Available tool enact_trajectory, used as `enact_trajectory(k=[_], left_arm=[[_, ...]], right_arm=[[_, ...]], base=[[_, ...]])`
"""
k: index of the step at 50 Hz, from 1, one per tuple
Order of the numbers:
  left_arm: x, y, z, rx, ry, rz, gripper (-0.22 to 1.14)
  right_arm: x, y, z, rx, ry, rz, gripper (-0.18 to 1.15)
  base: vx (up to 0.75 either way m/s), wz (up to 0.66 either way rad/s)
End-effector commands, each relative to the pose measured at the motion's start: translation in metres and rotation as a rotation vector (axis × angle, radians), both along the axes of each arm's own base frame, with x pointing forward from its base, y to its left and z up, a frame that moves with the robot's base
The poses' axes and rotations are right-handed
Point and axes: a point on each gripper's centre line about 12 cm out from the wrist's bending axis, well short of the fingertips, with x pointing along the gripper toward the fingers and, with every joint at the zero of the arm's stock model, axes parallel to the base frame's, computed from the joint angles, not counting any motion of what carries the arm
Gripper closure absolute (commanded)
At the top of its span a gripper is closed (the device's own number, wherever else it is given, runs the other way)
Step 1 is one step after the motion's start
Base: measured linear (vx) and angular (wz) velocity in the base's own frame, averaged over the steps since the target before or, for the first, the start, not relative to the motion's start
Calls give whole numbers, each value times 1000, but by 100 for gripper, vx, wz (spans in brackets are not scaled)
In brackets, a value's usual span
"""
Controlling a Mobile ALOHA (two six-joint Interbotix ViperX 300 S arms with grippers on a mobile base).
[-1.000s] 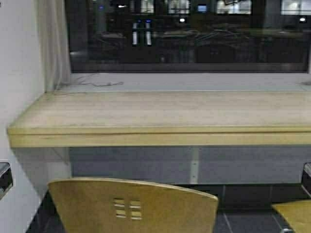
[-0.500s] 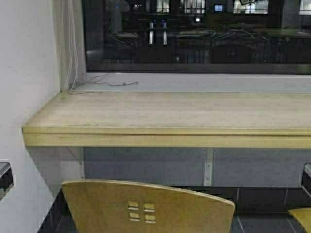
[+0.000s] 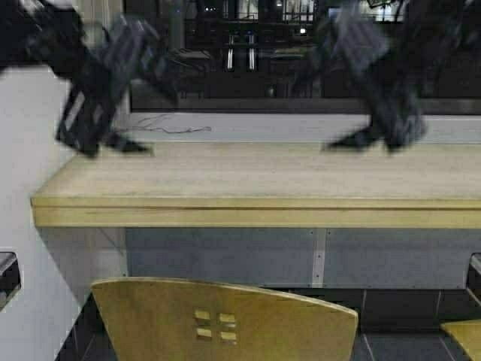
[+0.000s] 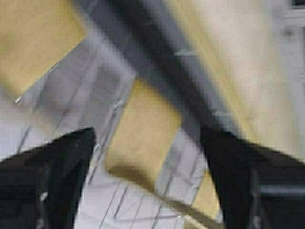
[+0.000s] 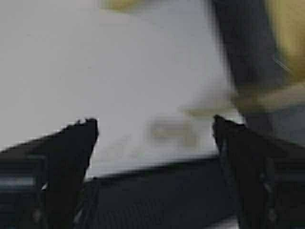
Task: Push the chairs under the table
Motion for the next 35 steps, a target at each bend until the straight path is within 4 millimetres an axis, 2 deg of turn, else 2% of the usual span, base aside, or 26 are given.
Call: enact_trajectory(k=[1,8,16,25,29,35], left_arm=[[-12,-10,-22,13,106,36,-6],[-17,-8,-56,108,206,76,-6],[-16,-7,-79,140,288,167,-6],[5,-19,-97,180,246,247,-6],[12,-28,-110,193,260,263,-6],[28,-29,-132,224,281,314,-6]], right_arm=[[-5,28,-22,-2,115,-29,-6],[-2,46,-49,-15,226,-106,-6],[1,53,-83,-18,357,-228,-6],[13,66,-120,-48,408,-304,-6],[17,73,-135,-60,430,-320,-6],[32,76,-152,-56,440,-373,-6]], base=[[0,0],[0,0],[0,0],[0,0],[0,0],[0,0]])
